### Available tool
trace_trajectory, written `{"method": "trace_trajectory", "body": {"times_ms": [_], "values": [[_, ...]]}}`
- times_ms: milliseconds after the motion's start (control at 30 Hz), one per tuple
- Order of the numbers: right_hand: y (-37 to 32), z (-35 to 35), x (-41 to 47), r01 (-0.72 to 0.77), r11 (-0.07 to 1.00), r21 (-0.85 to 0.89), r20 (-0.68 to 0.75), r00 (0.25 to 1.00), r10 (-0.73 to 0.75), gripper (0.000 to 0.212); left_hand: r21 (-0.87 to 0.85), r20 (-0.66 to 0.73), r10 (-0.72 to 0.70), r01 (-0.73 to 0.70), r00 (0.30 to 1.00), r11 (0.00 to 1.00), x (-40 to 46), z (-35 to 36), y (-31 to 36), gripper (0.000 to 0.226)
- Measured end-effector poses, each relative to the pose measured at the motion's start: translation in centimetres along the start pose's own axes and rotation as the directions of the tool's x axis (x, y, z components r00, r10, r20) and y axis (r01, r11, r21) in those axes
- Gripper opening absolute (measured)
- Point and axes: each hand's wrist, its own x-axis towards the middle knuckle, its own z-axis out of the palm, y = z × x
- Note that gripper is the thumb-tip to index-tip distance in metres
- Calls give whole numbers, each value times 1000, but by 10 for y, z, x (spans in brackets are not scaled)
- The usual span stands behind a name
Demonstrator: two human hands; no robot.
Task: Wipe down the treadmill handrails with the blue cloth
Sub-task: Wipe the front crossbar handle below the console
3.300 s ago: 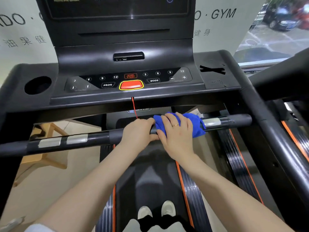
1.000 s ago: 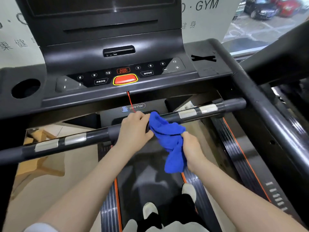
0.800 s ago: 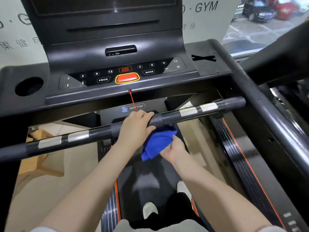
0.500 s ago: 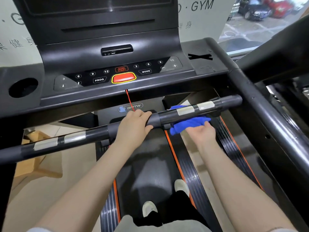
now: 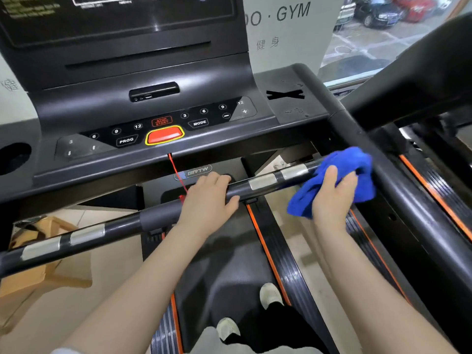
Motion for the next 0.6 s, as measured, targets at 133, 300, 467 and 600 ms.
{"method": "trace_trajectory", "body": {"times_ms": [133, 300, 467, 600], "values": [[-1, 1, 64, 370, 794, -481, 262, 926, -273, 18, -47, 23, 115, -114, 993, 992, 28, 7, 43, 46], [11, 7, 86, 679, 278, -679, 563, 725, -396, 39, 30, 114, 103, -107, 988, 994, 43, 19, 63, 51], [-2, 30, 111, 735, 173, -655, 711, 678, -186, 37, 39, 126, 67, -72, 990, 997, 53, 10, 66, 41], [-34, 36, 126, 386, 790, -476, 464, 873, -147, 39, 58, 160, 47, -57, 986, 997, 60, 4, 69, 39]]}}
